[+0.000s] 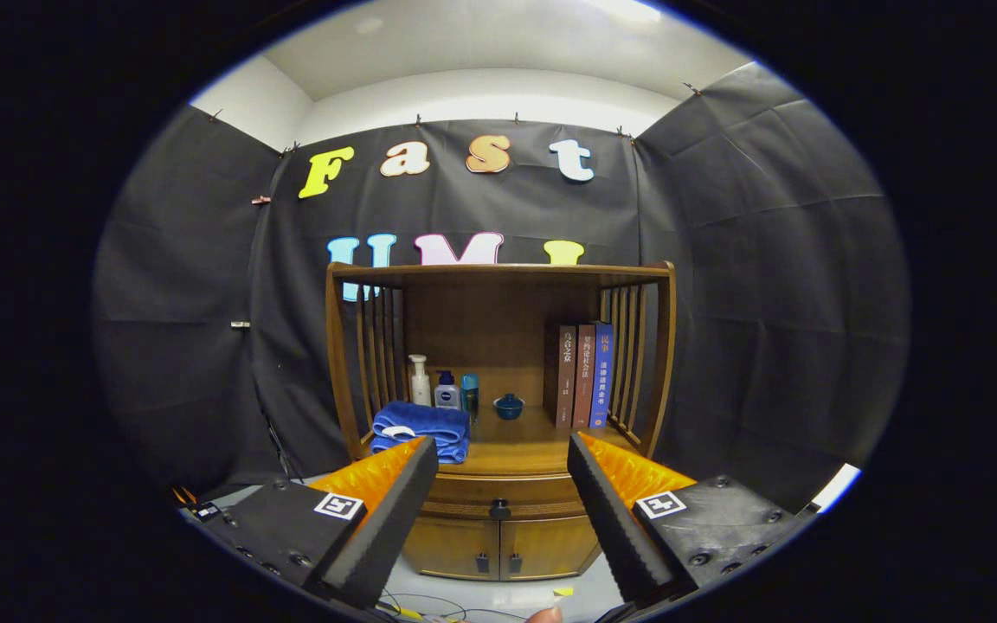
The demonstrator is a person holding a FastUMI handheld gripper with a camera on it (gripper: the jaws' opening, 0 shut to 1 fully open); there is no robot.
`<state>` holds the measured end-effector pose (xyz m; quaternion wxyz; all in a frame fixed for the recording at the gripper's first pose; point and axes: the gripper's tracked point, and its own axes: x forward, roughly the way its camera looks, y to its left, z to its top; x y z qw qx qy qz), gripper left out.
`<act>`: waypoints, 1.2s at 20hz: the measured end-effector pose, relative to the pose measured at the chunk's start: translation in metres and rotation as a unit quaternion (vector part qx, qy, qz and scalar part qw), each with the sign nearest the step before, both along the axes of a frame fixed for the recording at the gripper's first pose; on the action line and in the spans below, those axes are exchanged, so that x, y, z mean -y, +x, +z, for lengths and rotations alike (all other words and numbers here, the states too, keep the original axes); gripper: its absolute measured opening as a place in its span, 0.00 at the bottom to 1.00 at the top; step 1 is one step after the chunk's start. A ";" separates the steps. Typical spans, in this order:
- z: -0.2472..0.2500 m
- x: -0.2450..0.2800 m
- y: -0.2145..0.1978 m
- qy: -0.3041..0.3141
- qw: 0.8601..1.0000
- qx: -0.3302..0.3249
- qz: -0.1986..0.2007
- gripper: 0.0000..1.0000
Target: Pull open the drawer, take out the items inside it, and place them on the countertop above the cabinet.
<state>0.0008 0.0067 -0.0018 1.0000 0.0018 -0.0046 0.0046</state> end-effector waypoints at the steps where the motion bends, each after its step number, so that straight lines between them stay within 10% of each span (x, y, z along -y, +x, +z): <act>1: 0.000 0.000 0.003 0.004 1.000 0.003 0.001 0.99; 12: -0.049 -0.025 0.082 -0.040 0.997 0.054 0.020 0.99; 24: -0.230 -0.001 0.183 0.003 0.999 -0.029 -0.018 0.99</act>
